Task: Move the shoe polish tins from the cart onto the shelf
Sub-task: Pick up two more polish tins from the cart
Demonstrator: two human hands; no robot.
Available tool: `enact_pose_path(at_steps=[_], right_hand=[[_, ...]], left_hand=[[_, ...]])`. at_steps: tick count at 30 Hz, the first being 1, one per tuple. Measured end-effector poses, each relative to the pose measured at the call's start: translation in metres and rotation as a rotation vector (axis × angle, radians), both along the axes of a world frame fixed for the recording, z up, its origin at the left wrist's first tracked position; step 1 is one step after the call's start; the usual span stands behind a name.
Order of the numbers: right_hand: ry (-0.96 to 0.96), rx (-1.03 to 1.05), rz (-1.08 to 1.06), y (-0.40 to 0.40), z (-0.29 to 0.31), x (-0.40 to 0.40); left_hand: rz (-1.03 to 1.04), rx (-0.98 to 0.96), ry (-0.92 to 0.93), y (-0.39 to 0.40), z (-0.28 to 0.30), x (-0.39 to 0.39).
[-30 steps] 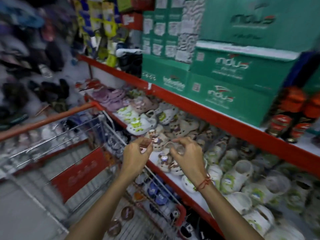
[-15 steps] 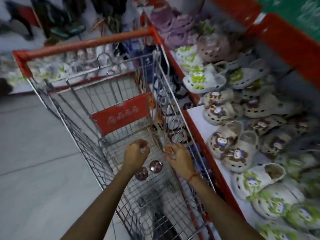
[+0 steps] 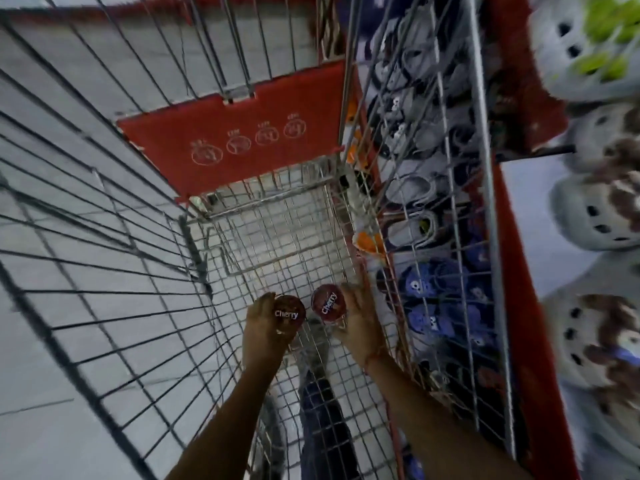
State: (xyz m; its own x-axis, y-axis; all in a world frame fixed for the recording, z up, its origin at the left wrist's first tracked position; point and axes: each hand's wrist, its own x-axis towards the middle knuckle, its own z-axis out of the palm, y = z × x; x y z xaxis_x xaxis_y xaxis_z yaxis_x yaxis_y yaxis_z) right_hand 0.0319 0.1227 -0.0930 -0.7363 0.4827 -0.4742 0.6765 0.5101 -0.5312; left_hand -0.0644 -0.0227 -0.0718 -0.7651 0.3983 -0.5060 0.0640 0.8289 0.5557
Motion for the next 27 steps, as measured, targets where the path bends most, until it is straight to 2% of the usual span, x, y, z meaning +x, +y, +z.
enact_pose_path(at_steps=[7,14,19,24,27], right_hand=[[0.013,0.004,0.071,0.013,-0.032,-0.003],[0.089,0.067,-0.011,0.016,-0.013,-0.007],[0.159,0.056,-0.096,0.009,0.037,-0.004],[0.377,0.106,-0.27,-0.007,0.121,0.014],[0.426,0.064,-0.326,-0.017,0.154,0.026]], left_hand=[[-0.038,0.002,0.058,0.004,-0.03,0.007],[-0.042,0.019,0.09,0.007,-0.011,-0.001],[0.017,0.144,0.16,0.016,0.038,-0.005],[-0.029,0.275,0.244,0.014,0.109,-0.005],[-0.062,0.33,0.245,0.009,0.141,-0.004]])
